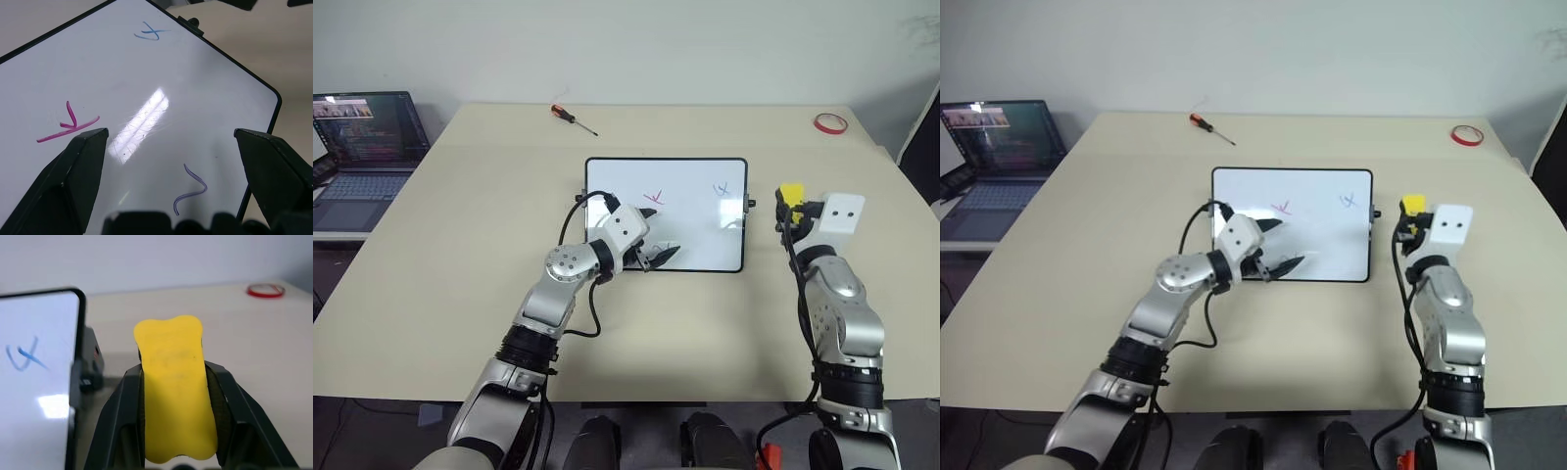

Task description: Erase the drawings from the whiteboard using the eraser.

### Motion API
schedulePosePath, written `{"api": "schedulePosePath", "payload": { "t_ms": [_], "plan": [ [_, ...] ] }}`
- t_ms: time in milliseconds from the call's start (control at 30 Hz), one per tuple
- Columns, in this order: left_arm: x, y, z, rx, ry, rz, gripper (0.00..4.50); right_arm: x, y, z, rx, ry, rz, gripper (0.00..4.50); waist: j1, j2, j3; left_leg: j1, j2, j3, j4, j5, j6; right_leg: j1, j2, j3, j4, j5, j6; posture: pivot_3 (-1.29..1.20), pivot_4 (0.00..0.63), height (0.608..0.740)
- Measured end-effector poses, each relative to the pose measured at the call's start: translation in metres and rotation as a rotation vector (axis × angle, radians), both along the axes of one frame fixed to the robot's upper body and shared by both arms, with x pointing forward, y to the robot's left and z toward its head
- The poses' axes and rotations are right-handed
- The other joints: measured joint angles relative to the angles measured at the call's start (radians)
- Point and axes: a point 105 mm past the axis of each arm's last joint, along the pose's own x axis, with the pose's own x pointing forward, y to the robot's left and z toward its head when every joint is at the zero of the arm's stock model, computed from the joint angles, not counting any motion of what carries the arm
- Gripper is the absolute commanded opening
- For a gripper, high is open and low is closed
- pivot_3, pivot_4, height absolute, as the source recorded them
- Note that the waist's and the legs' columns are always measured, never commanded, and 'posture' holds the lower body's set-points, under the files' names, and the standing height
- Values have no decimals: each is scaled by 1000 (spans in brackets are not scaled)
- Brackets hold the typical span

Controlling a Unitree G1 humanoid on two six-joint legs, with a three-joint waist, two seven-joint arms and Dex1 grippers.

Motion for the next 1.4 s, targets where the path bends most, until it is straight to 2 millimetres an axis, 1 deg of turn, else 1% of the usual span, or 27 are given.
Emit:
{"api": "schedulePosePath", "payload": {
  "t_ms": [167,233,367,467,533,667,800,867,900,933,1167,1400],
  "plan": [
    [1,-3,4,-3,-21,-10,4500,15,12,32,-45,-114,43,1291,-3,0,0,0,0,0,0,0,0,0,0,0,0,0,0,0,150,740],
    [3,-3,5,-2,-22,-8,4500,18,17,39,-50,-143,59,1291,-4,0,0,0,0,0,0,0,0,0,0,0,0,0,0,0,150,740],
    [4,-2,1,-1,-14,-4,4500,30,30,38,-21,-125,93,1291,-7,0,0,0,0,1,0,0,0,0,0,0,1,0,0,0,150,740],
    [5,-3,2,-2,-20,-3,4500,36,49,42,-9,-133,146,1291,-9,0,0,0,1,1,0,0,0,-1,0,0,1,0,0,0,150,740],
    [5,-2,2,-2,-23,5,4500,37,61,43,-15,-139,183,1291,-9,0,0,0,1,0,0,0,0,-1,-1,0,1,0,0,0,150,740],
    [6,1,3,-5,-30,22,4500,39,76,32,-22,-109,226,1291,-9,0,0,0,1,0,0,0,0,-1,-1,0,1,0,0,0,150,740],
    [5,5,4,-5,-34,37,4500,39,84,28,-45,-98,255,1291,-9,0,0,0,1,0,0,0,0,-1,-1,0,1,0,0,0,150,740],
    [5,7,5,-5,-42,48,4500,40,88,20,-78,-62,266,1291,-10,0,0,0,1,0,0,0,0,-1,-1,0,1,0,0,0,150,740],
    [6,8,6,-4,-45,52,4500,42,90,13,-102,-28,272,1291,-10,0,0,0,1,0,0,0,0,-1,-1,0,1,0,0,0,150,740],
    [6,10,8,-4,-48,60,4500,43,90,7,-125,-1,272,1291,-9,0,0,0,1,0,0,0,0,-1,-1,0,1,0,0,0,150,740],
    [7,12,13,-12,-62,80,4500,40,87,1,-203,36,261,1291,-9,0,-1,2,1,-1,2,0,0,2,-1,0,1,0,0,0,150,740],
    [6,11,15,-14,-63,81,4500,19,81,-19,-211,103,273,1291,-7,0,-1,2,1,-1,3,0,0,3,-1,0,1,0,0,0,150,740]
  ]
}}
